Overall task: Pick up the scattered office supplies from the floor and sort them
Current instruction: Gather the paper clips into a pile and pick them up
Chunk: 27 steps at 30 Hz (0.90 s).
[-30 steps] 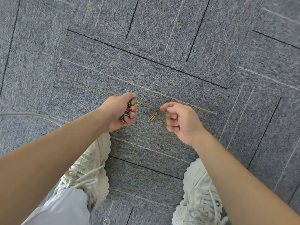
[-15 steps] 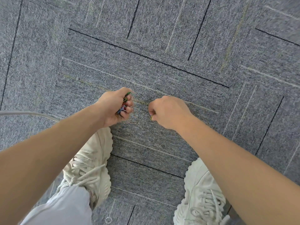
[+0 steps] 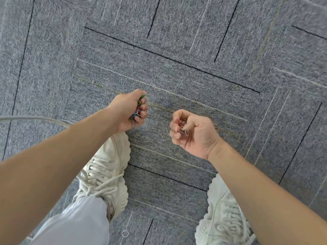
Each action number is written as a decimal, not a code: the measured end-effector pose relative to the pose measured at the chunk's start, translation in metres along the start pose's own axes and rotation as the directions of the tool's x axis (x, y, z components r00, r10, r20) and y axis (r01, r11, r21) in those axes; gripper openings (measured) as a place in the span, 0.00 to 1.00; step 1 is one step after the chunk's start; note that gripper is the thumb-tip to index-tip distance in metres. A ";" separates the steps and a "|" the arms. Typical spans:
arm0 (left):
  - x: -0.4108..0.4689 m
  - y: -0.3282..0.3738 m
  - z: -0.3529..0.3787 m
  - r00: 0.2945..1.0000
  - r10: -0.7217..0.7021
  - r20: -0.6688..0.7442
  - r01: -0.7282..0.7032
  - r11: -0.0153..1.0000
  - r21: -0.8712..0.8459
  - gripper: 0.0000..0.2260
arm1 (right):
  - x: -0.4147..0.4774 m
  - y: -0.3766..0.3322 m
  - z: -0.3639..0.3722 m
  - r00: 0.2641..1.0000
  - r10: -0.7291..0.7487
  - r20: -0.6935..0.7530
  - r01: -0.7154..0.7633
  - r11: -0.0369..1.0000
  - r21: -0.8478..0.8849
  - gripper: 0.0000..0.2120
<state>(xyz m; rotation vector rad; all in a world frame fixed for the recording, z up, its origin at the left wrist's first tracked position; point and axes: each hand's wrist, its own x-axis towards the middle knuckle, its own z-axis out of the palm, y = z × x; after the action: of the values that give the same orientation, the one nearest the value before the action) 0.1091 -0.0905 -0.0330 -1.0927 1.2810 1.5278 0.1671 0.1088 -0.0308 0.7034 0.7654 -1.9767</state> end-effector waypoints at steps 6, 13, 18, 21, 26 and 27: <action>0.000 0.001 0.001 1.000 -0.002 -0.020 0.002 1.000 -0.006 0.15 | 0.015 0.006 0.014 0.947 -0.252 -0.198 -0.037 0.528 -0.849 0.07; 0.001 0.000 0.003 1.000 0.012 -0.022 -0.012 1.000 0.015 0.15 | 0.035 0.017 0.038 0.941 -0.326 -0.088 -0.183 -0.274 -0.944 0.15; 0.003 -0.002 0.000 1.000 0.005 -0.004 -0.005 1.000 0.012 0.15 | 0.044 0.022 0.041 0.951 -0.303 -0.067 -0.180 -0.360 -0.916 0.07; 0.003 -0.002 -0.001 1.000 0.001 -0.007 -0.001 1.000 0.008 0.15 | 0.047 0.021 0.038 0.964 -0.255 -0.078 -0.157 -0.308 -0.938 0.04; 0.003 -0.001 0.001 1.000 -0.005 -0.018 0.005 1.000 -0.003 0.15 | 0.036 0.007 0.032 0.963 -0.115 -0.245 -0.071 0.767 -0.638 0.11; 0.004 -0.002 0.001 1.000 -0.007 -0.017 0.007 1.000 -0.004 0.15 | 0.031 0.002 0.030 0.964 -0.080 -0.254 -0.043 0.895 -0.445 0.12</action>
<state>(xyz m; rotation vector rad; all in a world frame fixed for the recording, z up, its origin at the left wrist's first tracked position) 0.1095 -0.0892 -0.0370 -1.1142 1.2846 1.5194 0.1496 0.0695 -0.0346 0.6855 1.3439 -1.6464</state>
